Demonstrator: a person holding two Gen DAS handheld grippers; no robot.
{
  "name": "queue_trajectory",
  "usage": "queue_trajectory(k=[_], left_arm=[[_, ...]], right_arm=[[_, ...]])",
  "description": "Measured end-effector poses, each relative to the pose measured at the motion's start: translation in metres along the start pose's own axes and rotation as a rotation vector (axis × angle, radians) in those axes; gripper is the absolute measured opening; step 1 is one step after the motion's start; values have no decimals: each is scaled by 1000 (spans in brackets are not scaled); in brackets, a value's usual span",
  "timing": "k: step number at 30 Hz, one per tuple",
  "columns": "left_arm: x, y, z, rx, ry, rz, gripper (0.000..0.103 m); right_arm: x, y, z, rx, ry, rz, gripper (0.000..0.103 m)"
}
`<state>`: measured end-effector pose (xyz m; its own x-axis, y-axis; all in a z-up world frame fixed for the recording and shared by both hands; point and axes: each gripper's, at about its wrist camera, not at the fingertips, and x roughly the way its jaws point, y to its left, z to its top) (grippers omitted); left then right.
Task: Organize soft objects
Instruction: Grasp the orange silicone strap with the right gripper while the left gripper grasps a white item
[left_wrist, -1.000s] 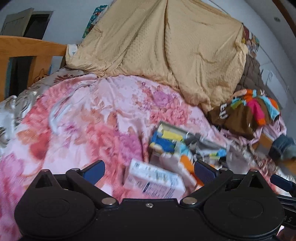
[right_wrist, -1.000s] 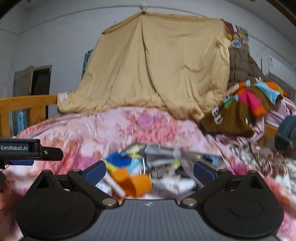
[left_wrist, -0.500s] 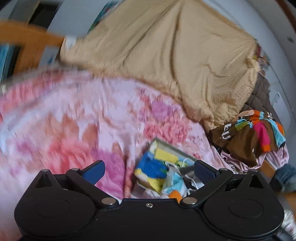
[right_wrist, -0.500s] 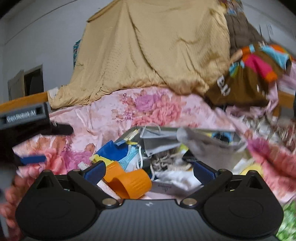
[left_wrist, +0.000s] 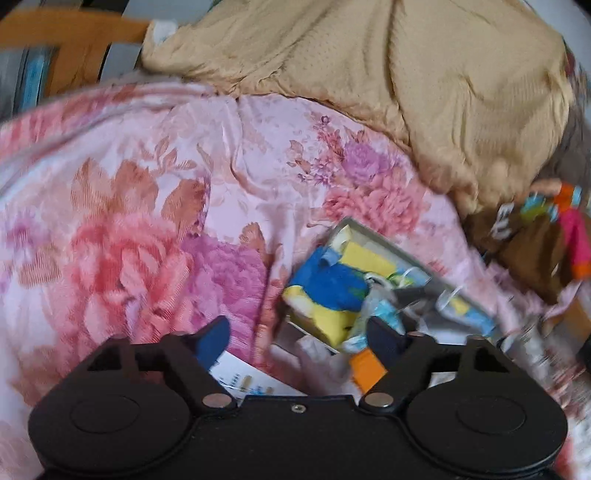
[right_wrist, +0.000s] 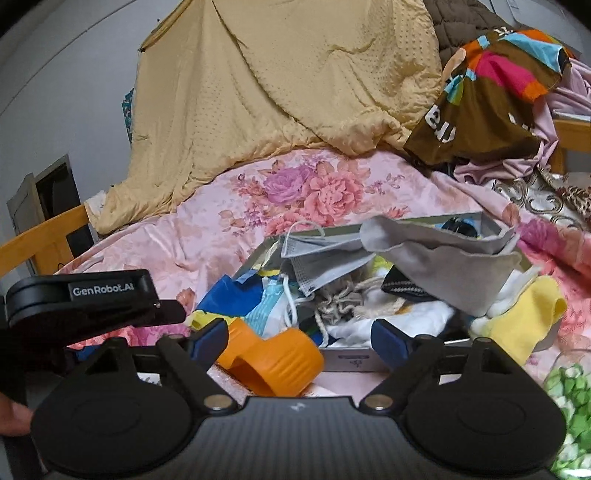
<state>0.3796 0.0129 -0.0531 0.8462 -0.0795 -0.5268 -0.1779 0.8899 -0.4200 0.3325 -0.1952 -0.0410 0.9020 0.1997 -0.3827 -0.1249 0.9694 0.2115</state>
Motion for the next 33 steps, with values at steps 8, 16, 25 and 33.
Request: queue_trajectory(k=[8,16,25,33], left_arm=[[14,0,1,-9,58,9,53],[19,3,-6,-30,78,-18,23],[12,11,-15,-38,41,-77,16],[-5,0,-17,50,4,-88,14]], right_arm=[[8,4,-9,26,8,-1,81],[11,4,-18,41,10,-2,62],[8,-1,-20,67,-9,-9,43],[3,2,-20,37,-44,5,34]])
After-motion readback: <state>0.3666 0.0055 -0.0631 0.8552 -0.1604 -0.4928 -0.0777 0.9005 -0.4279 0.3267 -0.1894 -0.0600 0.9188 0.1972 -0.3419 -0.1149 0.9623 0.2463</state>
